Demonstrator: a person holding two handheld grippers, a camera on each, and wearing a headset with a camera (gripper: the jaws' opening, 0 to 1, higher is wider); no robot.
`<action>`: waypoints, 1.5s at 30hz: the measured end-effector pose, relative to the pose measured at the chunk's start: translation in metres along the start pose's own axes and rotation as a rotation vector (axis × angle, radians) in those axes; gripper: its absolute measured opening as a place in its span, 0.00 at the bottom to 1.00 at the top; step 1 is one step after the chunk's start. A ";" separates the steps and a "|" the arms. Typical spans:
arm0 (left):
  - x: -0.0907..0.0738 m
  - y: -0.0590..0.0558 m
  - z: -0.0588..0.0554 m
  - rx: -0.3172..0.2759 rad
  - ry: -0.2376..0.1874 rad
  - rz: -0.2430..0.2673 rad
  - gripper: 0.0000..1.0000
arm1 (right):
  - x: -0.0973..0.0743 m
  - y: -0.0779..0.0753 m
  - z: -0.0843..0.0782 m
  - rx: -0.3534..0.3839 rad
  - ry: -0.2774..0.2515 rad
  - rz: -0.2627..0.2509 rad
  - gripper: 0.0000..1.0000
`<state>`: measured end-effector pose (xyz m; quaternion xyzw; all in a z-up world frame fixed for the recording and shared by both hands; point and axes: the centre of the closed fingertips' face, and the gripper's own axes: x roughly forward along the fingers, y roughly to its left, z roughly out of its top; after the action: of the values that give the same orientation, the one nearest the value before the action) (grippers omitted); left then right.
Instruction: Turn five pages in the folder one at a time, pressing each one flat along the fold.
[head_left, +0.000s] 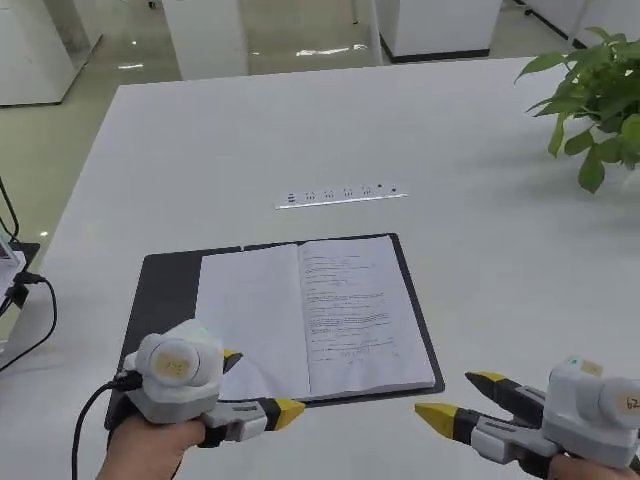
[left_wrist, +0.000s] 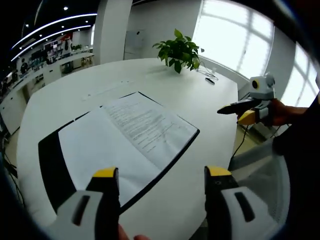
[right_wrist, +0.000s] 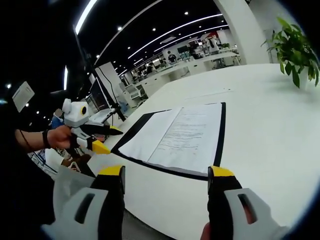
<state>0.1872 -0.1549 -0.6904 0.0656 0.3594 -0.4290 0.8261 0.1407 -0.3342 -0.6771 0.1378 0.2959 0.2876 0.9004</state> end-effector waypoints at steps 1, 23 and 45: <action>0.003 -0.002 0.001 0.009 0.008 -0.006 0.70 | 0.000 0.000 0.000 0.001 -0.001 0.000 0.66; 0.096 -0.043 0.043 0.073 0.026 -0.161 0.64 | 0.004 -0.006 -0.001 0.006 0.017 -0.001 0.66; 0.182 -0.053 0.056 0.082 0.035 -0.116 0.76 | 0.004 -0.025 -0.005 0.050 0.032 -0.005 0.67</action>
<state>0.2458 -0.3316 -0.7570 0.0859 0.3593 -0.4892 0.7901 0.1506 -0.3514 -0.6934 0.1548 0.3180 0.2799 0.8925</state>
